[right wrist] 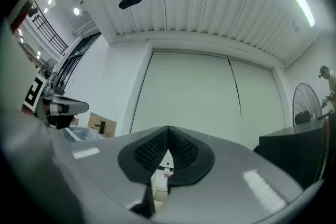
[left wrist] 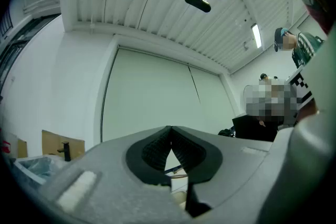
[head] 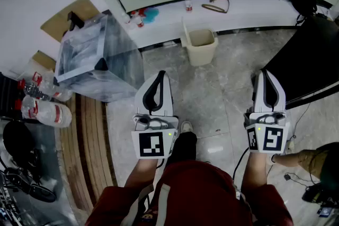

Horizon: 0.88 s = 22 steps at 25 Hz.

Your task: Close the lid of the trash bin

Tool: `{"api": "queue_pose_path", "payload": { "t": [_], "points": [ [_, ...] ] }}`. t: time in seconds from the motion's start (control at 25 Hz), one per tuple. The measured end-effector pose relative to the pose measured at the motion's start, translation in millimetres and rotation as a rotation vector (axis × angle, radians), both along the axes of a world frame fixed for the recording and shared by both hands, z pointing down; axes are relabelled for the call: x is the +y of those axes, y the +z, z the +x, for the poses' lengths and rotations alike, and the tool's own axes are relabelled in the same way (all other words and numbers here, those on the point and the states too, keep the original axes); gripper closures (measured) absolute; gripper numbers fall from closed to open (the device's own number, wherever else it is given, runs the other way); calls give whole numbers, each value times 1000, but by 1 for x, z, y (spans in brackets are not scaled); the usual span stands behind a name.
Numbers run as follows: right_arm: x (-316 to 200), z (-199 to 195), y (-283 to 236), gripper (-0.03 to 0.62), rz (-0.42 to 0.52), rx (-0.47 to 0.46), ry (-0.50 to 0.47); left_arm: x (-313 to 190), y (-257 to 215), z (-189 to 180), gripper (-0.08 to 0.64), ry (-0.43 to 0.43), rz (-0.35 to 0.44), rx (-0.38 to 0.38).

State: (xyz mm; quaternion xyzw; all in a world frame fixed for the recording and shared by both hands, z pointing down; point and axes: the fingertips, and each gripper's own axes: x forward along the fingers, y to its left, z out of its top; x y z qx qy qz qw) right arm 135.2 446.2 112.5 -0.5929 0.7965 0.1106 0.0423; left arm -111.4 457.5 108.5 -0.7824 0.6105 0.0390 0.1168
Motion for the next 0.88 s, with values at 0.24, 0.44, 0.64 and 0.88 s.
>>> {"api": "queue_pose_path", "payload": {
  "t": [0.24, 0.44, 0.64, 0.88],
  "points": [
    [120, 26, -1, 592, 0, -8, -19, 116, -9, 33, 555, -4, 2, 17],
    [187, 30, -15, 592, 36, -24, -26, 178, -16, 35, 555, -18, 13, 34],
    [210, 34, -22, 592, 41, -41, -31, 197, -20, 44, 555, -15, 20, 27],
    [198, 34, -22, 592, 24, -21, -5, 179, -21, 53, 555, 30, 20, 42]
  ]
}}
